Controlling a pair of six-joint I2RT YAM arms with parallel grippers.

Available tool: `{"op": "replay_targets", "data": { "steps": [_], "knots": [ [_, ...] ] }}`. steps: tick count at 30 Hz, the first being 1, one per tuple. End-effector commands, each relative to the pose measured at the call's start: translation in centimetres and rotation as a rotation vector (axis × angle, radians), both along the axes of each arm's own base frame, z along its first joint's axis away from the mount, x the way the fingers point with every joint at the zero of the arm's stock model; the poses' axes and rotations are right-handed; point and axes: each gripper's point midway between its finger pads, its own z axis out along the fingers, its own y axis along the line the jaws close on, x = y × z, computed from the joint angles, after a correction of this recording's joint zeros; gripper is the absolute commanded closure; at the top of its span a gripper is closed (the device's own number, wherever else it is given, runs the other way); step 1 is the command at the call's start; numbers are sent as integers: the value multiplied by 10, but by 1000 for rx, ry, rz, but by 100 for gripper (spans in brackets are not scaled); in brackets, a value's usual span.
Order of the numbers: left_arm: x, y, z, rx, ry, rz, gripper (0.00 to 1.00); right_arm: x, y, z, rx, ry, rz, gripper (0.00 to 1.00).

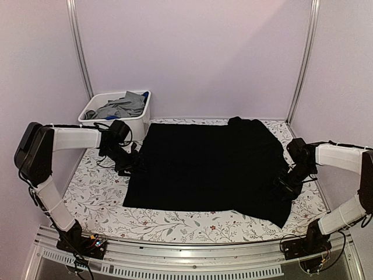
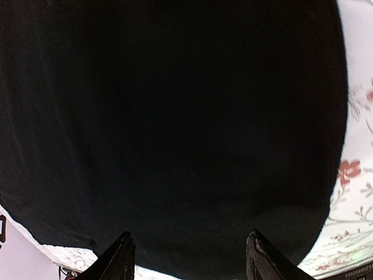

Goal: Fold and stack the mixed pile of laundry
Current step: Adjust the flattened T-shirt at the center of the board.

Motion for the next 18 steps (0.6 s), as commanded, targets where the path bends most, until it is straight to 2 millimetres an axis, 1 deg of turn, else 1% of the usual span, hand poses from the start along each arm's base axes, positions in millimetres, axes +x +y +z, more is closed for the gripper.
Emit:
{"op": "replay_targets", "data": {
  "steps": [1, 4, 8, 9, 13, 16, 18],
  "knots": [
    [33, -9, -1, 41, -87, -77, 28, 40, 0, -4, -39, -80, 54, 36],
    [53, -12, -6, 69, -101, -81, 31, 57, -2, -8, -56, -86, 75, 37],
    [66, -7, -28, 136, -77, -65, 38, 74, -7, -17, -81, -89, 105, 37],
    [68, -5, -35, 152, -67, -65, 41, 76, -10, -23, -83, -78, 110, 37],
    [76, 2, -59, 208, -34, -58, 47, 94, -23, -38, -97, -73, 108, 38],
    [90, 6, -72, 219, -24, -48, 49, 116, -29, -46, -96, -85, 117, 38],
    [102, 8, -78, 212, -22, -38, 50, 133, -31, -46, -90, -105, 123, 38]
  ]
}}
